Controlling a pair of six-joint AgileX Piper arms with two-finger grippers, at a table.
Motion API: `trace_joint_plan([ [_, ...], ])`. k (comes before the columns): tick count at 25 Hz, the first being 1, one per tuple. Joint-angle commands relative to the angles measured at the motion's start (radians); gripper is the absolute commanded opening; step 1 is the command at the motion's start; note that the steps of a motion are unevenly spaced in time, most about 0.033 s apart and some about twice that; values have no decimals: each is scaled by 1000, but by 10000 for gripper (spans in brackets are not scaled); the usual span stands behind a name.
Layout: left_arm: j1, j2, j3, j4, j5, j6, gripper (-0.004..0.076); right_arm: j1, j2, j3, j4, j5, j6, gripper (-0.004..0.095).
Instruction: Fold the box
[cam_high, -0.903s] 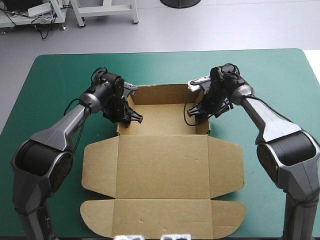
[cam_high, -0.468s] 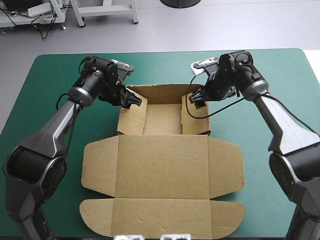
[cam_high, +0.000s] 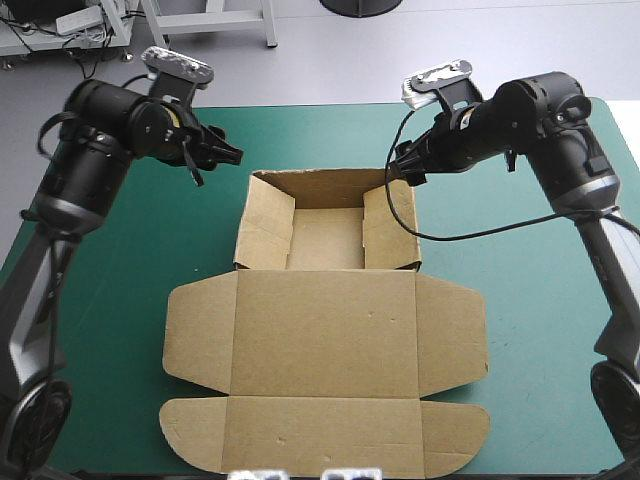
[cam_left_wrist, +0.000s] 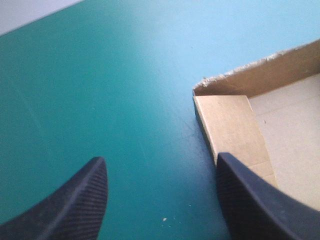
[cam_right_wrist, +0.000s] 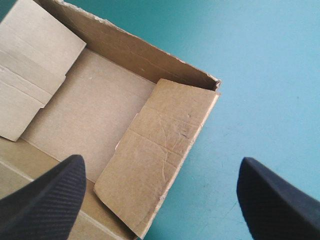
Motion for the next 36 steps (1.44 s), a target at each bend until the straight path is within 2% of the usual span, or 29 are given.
trace_joint_plan([
  [1, -5, -145, -18, 53, 44, -7, 459, -8, -62, -30, 16, 7, -18, 770],
  [6, -5, -316, 108, 60, 44, -5, 459, -8, -58, -17, 14, 5, -18, 770],
  [13, -5, -572, 487, 135, 44, -17, 459, -8, -53, 61, 20, 5, -18, 766],
  [15, -5, -640, 612, 183, 44, -56, 459, -8, -44, 81, 22, 5, -18, 766],
  [19, -5, -819, 834, 250, -25, -184, 459, -8, 14, 110, 37, 5, 1, 764],
  [24, -5, -958, 909, 216, 9, -229, 459, -8, 158, 110, 70, 5, 32, 757],
  [29, -5, -996, 909, 197, 44, -229, 458, -8, 254, 111, 77, 5, 76, 674],
  [33, -5, -1007, 909, 170, 44, -229, 458, -8, 331, 111, 80, 5, 85, 531],
  [35, -5, -1007, 909, 173, 44, -229, 458, -8, 345, 111, 71, 5, 50, 302],
  [36, -5, -1007, 909, 175, 44, -229, 458, -8, 345, 111, 59, 5, 13, 117],
])
